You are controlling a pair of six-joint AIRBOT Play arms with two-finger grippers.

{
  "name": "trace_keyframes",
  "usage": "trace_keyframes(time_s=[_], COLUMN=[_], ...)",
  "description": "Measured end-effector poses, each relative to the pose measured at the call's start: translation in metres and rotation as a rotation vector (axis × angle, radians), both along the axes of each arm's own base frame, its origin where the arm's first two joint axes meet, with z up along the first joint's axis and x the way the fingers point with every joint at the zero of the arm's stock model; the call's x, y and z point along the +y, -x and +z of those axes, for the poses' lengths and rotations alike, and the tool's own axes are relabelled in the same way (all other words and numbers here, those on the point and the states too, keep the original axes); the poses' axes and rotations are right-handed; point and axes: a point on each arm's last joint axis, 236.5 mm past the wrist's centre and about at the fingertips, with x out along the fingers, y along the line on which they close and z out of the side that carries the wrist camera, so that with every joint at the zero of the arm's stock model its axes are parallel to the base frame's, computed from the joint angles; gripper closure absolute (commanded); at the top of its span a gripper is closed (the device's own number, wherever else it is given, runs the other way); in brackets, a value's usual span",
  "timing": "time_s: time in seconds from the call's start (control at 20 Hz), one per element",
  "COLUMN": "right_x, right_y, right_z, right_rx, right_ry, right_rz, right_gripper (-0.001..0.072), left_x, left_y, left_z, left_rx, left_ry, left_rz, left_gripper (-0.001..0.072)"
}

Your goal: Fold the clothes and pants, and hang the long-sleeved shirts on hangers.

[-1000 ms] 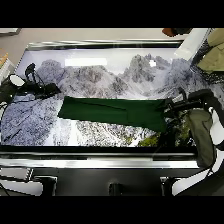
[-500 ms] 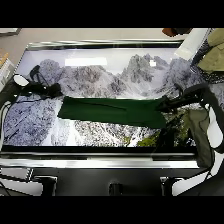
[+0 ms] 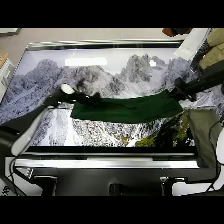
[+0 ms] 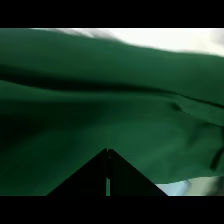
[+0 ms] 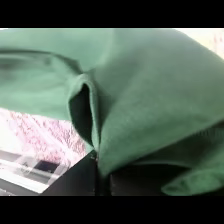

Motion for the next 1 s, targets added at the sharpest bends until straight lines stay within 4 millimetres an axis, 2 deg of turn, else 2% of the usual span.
trace_keyframes(time_s=[0.2,0.3,0.5,0.65,0.8,0.9,1.0], right_x=[-0.003,-0.006,-0.011,-0.014,-0.016,-0.017,-0.014], right_y=[0.020,0.027,0.033,0.028,0.019,0.015,0.009], right_z=[0.034,0.045,0.056,0.065,0.074,0.078,0.082], right_rx=[-0.024,-0.035,-0.057,-0.095,-0.152,-0.183,-0.217], right_ry=[0.049,0.077,0.117,0.132,0.148,0.155,0.147], right_rz=[-0.003,-0.008,-0.020,-0.031,-0.030,-0.021,-0.014], right_gripper=[0.0681,0.0681,0.0681,0.0681,0.0680,0.0680,0.0680], left_x=[-0.095,-0.135,-0.196,-0.225,-0.244,-0.244,-0.232], left_y=[0.024,0.037,0.062,0.078,0.087,0.089,0.085], left_z=[-0.002,-0.003,-0.008,-0.012,-0.012,-0.011,-0.009], left_rx=[0.041,0.065,0.123,0.160,0.179,0.196,0.208], left_ry=[0.121,0.160,0.210,0.233,0.252,0.257,0.240], left_rz=[-0.024,-0.042,-0.066,-0.075,-0.086,-0.096,-0.121], left_gripper=[0.0693,0.0693,0.0693,0.0693,0.0693,0.0694,0.0694])
